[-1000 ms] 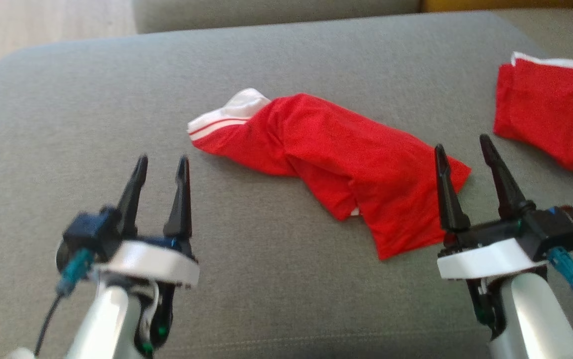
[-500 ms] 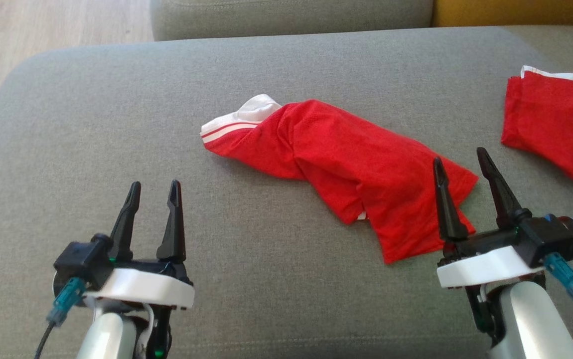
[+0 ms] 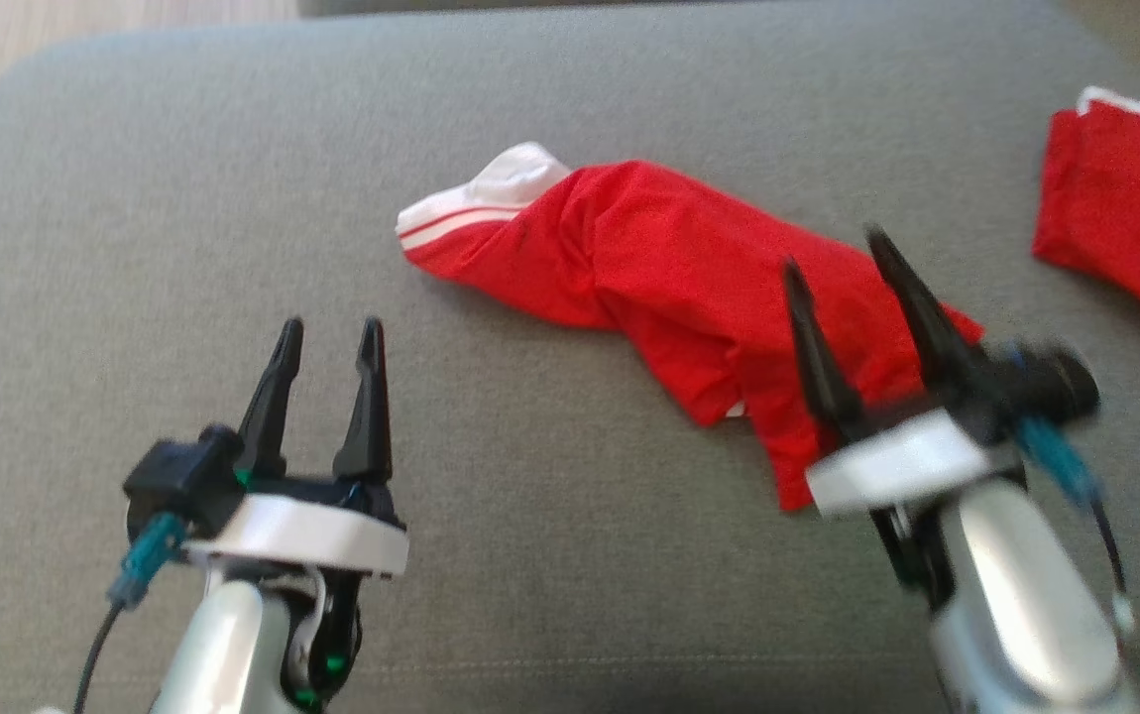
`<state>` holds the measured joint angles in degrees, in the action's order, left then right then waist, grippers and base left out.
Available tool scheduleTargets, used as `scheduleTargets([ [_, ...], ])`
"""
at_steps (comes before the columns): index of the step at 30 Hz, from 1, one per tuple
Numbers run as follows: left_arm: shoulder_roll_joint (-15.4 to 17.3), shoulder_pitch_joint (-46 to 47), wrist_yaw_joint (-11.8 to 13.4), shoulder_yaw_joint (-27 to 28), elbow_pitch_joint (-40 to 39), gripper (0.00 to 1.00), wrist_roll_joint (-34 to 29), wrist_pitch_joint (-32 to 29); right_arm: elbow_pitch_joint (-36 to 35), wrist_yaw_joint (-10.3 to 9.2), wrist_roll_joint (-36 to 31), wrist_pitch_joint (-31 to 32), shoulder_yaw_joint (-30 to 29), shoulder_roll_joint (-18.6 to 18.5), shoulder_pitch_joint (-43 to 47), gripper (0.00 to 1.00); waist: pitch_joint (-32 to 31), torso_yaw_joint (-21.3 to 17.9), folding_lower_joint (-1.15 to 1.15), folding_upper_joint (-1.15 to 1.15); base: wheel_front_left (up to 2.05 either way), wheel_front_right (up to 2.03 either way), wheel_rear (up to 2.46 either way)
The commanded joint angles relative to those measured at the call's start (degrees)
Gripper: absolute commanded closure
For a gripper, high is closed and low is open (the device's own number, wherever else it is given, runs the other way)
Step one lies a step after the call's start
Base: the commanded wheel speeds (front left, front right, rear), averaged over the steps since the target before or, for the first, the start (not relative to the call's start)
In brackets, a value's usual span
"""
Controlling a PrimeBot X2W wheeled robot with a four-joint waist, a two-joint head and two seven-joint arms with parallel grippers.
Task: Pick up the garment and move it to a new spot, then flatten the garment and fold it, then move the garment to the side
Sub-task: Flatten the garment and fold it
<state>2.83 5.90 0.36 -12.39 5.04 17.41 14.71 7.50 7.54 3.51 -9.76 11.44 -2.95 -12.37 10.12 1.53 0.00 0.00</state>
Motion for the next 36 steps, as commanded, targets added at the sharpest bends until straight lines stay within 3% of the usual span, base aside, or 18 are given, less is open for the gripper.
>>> scheduleTargets([
  [1, 0.1, 2.6, 0.2, 1.6, -1.8, 0.00, 0.5, 0.3, -1.5, -0.05, -0.1, 0.5, 1.7, -0.1, -4.1, 0.00, 1.6, 1.0, 0.00, 0.00, 0.00, 0.00, 0.00],
  [3, 0.1, 4.2, 0.1, 0.5, -1.6, 0.00, 1.3, 0.3, 2.3, -0.05, 0.9, 5.5, 4.7, -2.2, -10.5, 0.00, 3.6, 2.5, 0.00, 0.00, 0.00, 0.00, 0.00],
  [12, 0.1, 6.9, 1.1, -3.0, -1.7, 0.00, 5.1, 0.3, 17.4, -0.05, 18.1, 19.7, 15.4, -11.5, -28.2, 0.00, 8.4, 9.1, 0.00, 0.00, 0.00, 0.00, 0.00],
  [22, 0.1, 7.9, 1.8, -4.6, -1.3, 0.00, 6.9, 0.3, 26.2, -0.05, 34.4, 30.2, 26.7, -18.2, -37.8, 0.00, 10.2, 13.3, 0.00, 0.00, 0.00, 0.00, 0.00],
  [24, 0.1, 8.0, 1.9, -4.8, -1.3, 0.00, 7.0, 0.3, 27.0, -0.05, 36.4, 31.9, 29.0, -19.3, -38.7, 1.00, 10.3, 13.6, 0.00, 0.00, 0.00, 0.00, 0.00],
  [29, 0.1, 8.0, 2.3, -4.9, -1.4, 0.00, 7.1, 0.3, 29.3, -0.05, 38.3, 29.9, 31.6, -20.9, -41.3, 1.00, 10.2, 13.7, 0.00, 0.00, 0.00, 0.00, 0.00],
  [36, 0.1, 8.1, 2.2, -5.1, -1.0, 0.00, 6.8, 0.3, 34.3, -0.05, 32.8, 17.1, 31.4, -22.0, -48.9, 1.00, 9.4, 13.3, 0.00, 0.00, 0.00, 0.00, 0.00],
])
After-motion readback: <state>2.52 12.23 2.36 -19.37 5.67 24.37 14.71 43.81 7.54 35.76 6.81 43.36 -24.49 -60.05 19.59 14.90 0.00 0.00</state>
